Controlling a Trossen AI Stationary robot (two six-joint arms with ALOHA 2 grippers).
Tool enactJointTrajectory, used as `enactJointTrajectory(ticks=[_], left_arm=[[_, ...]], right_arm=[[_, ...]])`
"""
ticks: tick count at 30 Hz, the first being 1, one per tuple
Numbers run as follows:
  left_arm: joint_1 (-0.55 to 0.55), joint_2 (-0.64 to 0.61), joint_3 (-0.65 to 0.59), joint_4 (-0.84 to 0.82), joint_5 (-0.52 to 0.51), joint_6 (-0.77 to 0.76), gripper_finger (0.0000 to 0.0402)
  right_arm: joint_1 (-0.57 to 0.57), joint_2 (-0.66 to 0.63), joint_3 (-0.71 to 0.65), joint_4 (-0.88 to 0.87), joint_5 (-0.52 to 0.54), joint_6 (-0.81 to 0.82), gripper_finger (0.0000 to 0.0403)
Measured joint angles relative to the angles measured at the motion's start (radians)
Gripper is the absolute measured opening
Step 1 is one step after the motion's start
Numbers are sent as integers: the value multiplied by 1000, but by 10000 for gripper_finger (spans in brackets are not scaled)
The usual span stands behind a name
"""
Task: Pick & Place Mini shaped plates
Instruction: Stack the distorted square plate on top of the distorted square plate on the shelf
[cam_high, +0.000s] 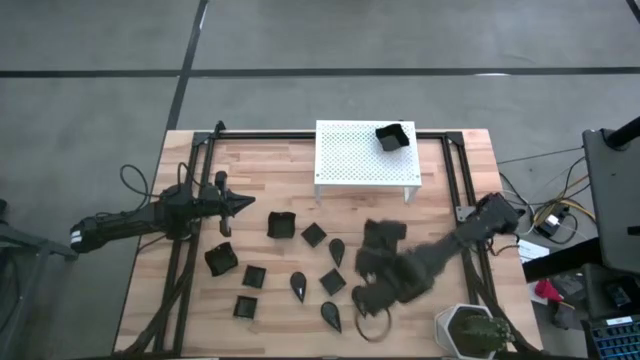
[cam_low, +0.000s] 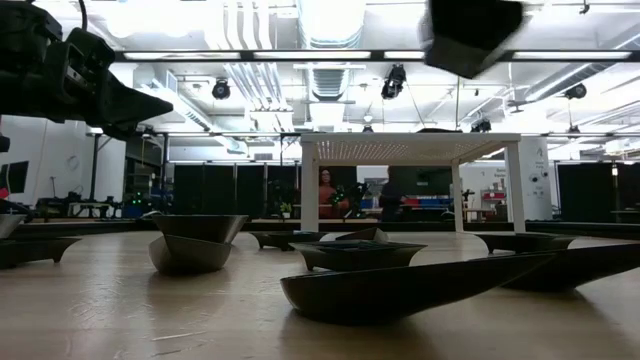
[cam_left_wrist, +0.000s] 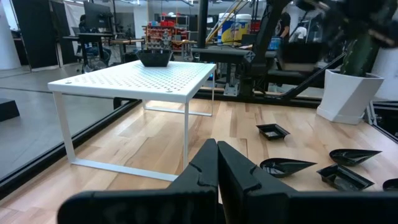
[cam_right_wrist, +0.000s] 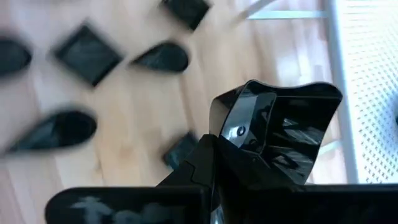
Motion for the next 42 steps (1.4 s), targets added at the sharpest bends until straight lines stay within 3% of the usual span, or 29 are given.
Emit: enactJointTrajectory(ticks=[12,26,42], left_arm=[[0,0,0,0,0,0,0],[0,0,0,0,0,0,0],[0,0,0,0,0,0,0]], right_arm=[[-301,-73,103,0,-66,38,8],[-669,-104,103,0,-202,-157,8],[-925,-104,103,0,-193,-314,8]])
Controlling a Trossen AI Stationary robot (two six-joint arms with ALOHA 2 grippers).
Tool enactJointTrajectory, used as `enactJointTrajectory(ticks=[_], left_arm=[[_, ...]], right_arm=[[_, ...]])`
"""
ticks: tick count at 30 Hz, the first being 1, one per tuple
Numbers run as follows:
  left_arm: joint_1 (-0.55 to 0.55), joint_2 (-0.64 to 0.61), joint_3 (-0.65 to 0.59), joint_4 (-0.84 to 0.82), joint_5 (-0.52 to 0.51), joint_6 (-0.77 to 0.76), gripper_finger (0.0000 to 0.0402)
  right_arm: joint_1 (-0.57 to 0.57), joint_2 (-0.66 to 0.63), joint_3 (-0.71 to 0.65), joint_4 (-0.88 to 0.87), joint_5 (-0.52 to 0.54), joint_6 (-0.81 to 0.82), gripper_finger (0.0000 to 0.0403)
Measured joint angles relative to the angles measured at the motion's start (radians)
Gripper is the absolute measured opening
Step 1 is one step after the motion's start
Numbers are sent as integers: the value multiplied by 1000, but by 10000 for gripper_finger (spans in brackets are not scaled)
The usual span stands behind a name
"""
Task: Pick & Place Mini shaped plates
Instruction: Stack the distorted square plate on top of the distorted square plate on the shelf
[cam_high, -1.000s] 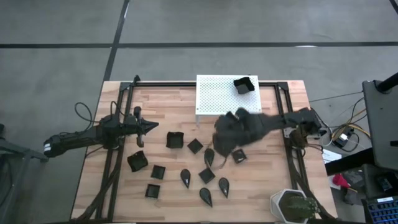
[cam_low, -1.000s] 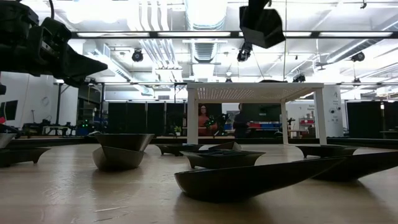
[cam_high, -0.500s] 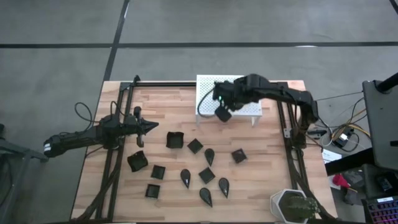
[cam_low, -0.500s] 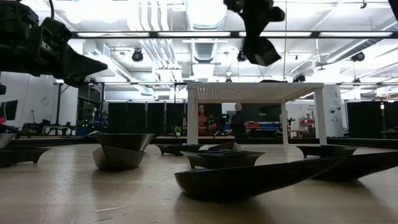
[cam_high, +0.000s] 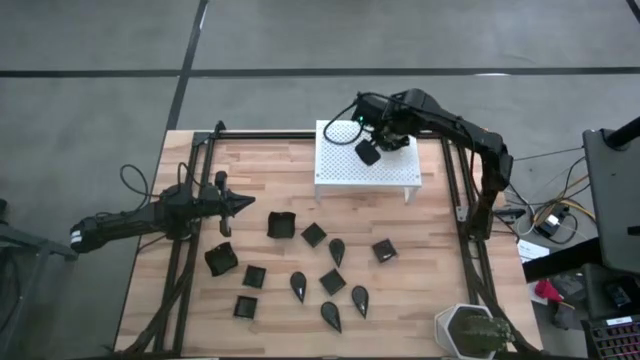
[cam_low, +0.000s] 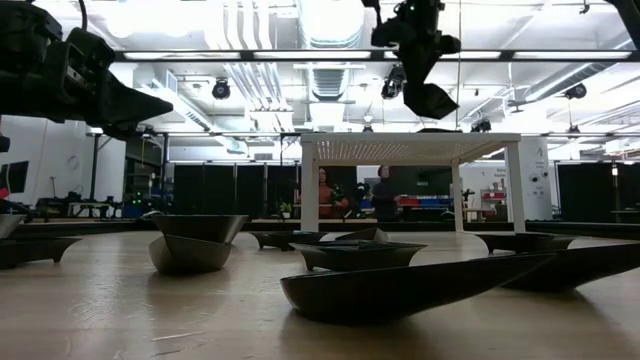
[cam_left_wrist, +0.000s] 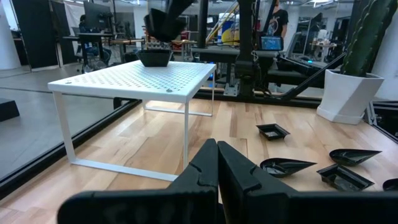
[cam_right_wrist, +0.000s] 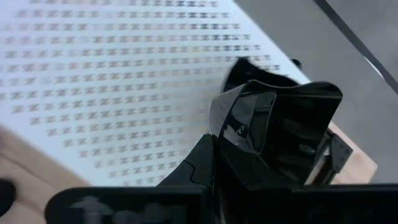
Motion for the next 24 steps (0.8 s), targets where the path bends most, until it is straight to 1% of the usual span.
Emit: enactJointTrajectory(ticks=[4,9,24], left_arm=[[0,0,0,0,0,0,0],[0,0,0,0,0,0,0],[0,0,0,0,0,0,0]], right_arm=[[-28,9,0,0,-5,-16,8],[-55,44,-2,0,-50,-13,8],[-106,51,-17,0,-48,-12,8]])
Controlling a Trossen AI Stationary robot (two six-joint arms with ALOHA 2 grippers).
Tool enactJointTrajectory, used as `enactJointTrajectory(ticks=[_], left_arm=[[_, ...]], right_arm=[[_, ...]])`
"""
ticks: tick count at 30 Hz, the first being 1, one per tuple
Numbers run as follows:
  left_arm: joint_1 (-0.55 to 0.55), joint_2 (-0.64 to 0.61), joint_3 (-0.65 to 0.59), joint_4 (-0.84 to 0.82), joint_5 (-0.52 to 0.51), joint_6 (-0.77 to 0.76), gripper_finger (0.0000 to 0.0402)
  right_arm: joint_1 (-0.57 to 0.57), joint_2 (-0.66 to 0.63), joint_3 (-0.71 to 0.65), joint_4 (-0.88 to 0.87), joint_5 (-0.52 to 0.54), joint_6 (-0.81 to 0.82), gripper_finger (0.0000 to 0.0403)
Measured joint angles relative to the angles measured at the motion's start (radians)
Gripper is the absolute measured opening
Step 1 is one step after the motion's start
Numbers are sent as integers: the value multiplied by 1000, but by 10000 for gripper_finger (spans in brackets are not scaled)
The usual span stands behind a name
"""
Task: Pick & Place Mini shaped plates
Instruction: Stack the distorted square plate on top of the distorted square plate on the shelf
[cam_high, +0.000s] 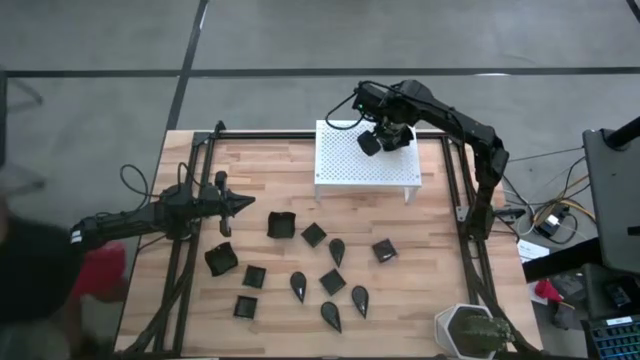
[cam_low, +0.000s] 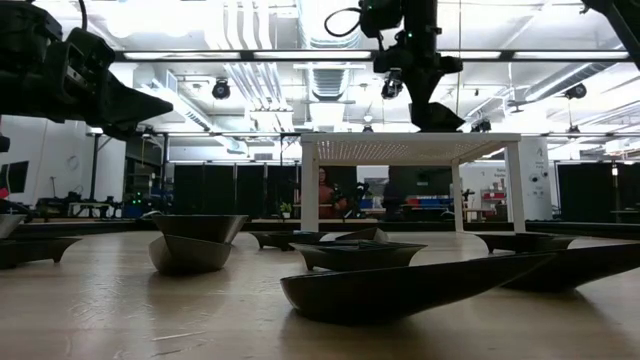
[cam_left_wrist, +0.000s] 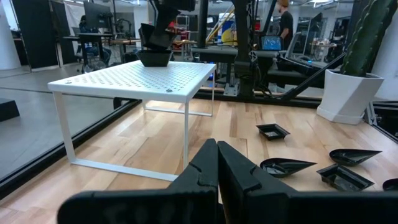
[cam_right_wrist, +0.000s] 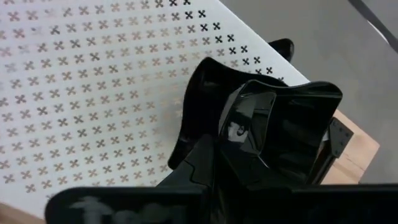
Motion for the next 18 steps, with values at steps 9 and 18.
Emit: enactJointTrajectory(ticks=[9,18], left_arm=[[0,0,0,0,0,0,0],[0,0,0,0,0,0,0]], right_arm=[[0,0,-14,0,-2,-5,9],[-3,0,-29,0,-2,-4,56]])
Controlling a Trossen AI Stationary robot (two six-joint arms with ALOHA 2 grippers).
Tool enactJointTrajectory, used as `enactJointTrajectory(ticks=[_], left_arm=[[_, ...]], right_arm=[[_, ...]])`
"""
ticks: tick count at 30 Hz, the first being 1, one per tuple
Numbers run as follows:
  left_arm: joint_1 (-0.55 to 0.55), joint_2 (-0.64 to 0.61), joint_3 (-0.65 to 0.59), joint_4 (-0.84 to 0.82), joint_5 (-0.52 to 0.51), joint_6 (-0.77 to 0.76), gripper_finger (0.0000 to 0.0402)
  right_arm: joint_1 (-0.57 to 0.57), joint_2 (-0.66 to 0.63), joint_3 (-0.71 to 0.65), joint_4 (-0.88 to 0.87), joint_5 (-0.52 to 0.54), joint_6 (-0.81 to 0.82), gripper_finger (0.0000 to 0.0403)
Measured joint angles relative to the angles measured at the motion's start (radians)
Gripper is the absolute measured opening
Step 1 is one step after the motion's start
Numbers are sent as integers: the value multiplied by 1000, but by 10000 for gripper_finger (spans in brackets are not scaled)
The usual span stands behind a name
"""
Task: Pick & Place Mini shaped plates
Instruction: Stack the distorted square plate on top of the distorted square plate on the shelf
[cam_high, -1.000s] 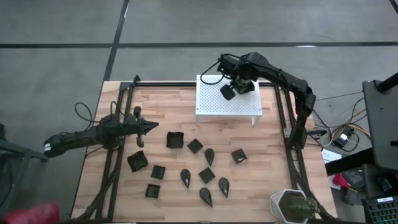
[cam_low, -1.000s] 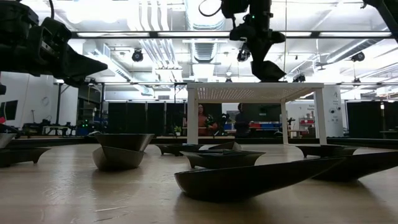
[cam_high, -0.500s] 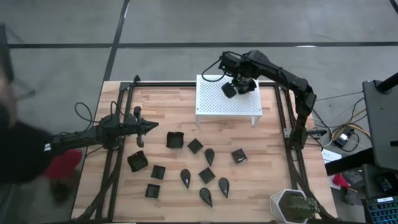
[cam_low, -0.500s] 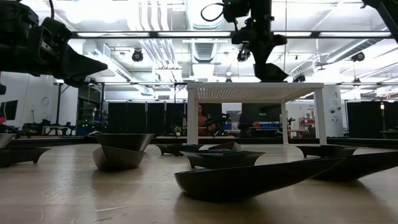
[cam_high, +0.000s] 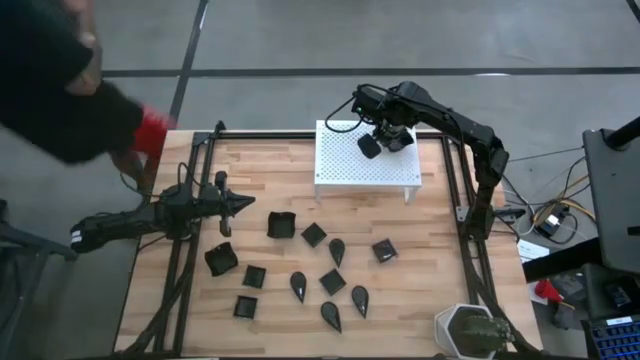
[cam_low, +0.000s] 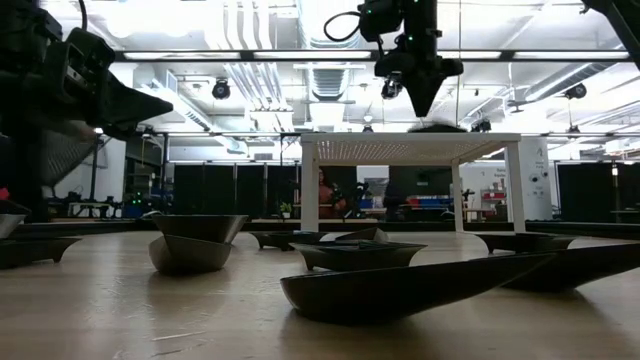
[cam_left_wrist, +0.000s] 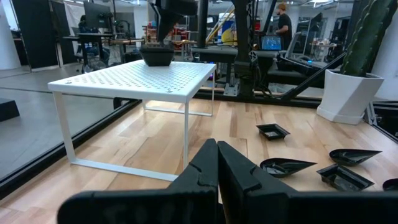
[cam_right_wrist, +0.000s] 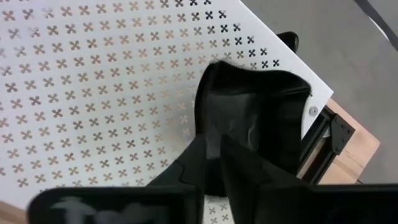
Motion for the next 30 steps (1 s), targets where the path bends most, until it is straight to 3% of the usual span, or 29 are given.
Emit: enactJointTrajectory(ticks=[6,11,30], left_arm=[[0,0,0,0,0,0,0],[0,0,0,0,0,0,0],[0,0,0,0,0,0,0]], right_arm=[[0,0,14,0,0,-3,103],[17,-6,45,0,-17,0,118],[312,-11,44,25,-18,-97,99]])
